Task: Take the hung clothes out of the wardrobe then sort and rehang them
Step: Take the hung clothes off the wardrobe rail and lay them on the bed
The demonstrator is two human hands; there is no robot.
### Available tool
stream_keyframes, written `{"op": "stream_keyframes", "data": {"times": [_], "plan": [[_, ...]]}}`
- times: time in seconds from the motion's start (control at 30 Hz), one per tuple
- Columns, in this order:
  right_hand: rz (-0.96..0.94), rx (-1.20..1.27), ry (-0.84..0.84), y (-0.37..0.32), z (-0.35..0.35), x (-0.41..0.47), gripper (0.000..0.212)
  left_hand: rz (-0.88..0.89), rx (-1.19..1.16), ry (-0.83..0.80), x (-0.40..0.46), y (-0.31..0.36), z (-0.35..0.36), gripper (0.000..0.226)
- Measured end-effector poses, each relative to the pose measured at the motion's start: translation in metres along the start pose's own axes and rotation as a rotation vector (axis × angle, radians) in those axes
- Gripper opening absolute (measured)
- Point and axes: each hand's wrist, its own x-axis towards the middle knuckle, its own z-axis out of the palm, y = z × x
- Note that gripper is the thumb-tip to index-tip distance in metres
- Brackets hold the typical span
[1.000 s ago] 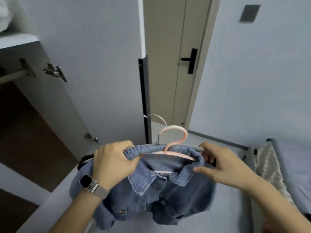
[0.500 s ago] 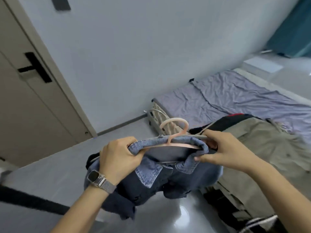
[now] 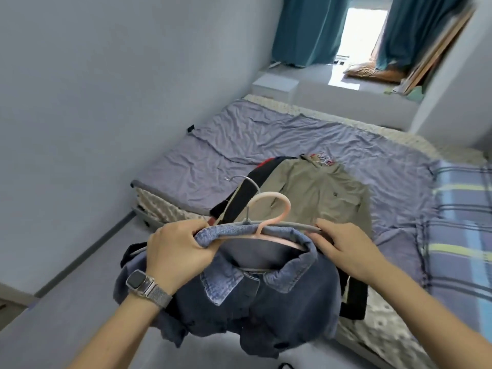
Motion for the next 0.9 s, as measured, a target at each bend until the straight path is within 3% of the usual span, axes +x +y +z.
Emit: {"op": "stream_keyframes", "data": {"times": [0.17,0.4,0.47,0.53,0.77,0.9], "plan": [[0.095,-0.220,0.144,0.059,-0.013,0.027,0.058,0.019,-0.019,-0.043,0.063,0.031,0.052,0.043],[0.008,-0.190,0.291,0.112,-0.023,0.081,0.047,-0.006,-0.209,-0.100,0.130,0.029,0.097,0.021],[0.019,-0.176,0.304,0.120,-0.020,0.094,0.047,-0.002,-0.301,-0.110,0.147,0.026,0.108,0.031],[0.050,-0.173,0.321,0.130,-0.016,0.107,0.048,0.040,-0.338,-0.109,0.167,0.023,0.120,0.038],[0.191,-0.141,0.336,0.174,-0.019,0.142,0.050,0.220,-0.375,-0.087,0.232,0.023,0.150,0.029],[0.387,0.035,0.360,0.222,-0.029,0.150,0.063,0.184,-0.396,-0.094,0.259,0.037,0.158,0.020]]}}
